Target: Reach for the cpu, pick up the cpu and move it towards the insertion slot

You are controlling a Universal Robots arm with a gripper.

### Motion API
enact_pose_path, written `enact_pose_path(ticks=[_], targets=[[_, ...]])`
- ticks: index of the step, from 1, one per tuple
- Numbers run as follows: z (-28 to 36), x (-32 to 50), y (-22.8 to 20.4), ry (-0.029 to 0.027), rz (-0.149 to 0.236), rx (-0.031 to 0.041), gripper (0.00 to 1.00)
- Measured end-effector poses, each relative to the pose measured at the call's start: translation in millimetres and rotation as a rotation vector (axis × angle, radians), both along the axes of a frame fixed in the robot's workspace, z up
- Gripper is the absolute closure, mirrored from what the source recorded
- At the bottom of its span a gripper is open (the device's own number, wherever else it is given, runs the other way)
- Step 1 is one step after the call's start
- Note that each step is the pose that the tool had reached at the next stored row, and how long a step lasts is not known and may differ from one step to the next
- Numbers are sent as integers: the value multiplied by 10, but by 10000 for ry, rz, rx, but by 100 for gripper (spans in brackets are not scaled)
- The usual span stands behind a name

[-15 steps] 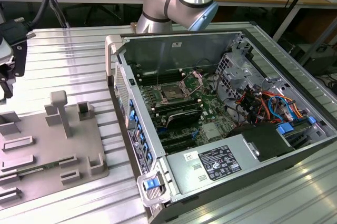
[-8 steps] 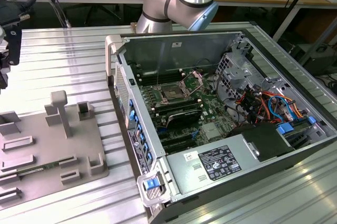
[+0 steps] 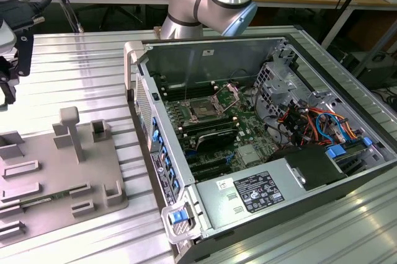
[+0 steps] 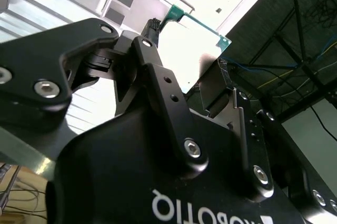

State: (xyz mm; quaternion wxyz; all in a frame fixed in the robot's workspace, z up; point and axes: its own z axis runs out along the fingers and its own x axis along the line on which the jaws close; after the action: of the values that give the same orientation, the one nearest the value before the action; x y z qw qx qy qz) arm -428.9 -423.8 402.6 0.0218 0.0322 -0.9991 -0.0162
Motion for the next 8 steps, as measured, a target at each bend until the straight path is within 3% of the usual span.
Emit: enact_pose_path(ticks=[8], targets=[[0,28,0,0,0,0,45]])
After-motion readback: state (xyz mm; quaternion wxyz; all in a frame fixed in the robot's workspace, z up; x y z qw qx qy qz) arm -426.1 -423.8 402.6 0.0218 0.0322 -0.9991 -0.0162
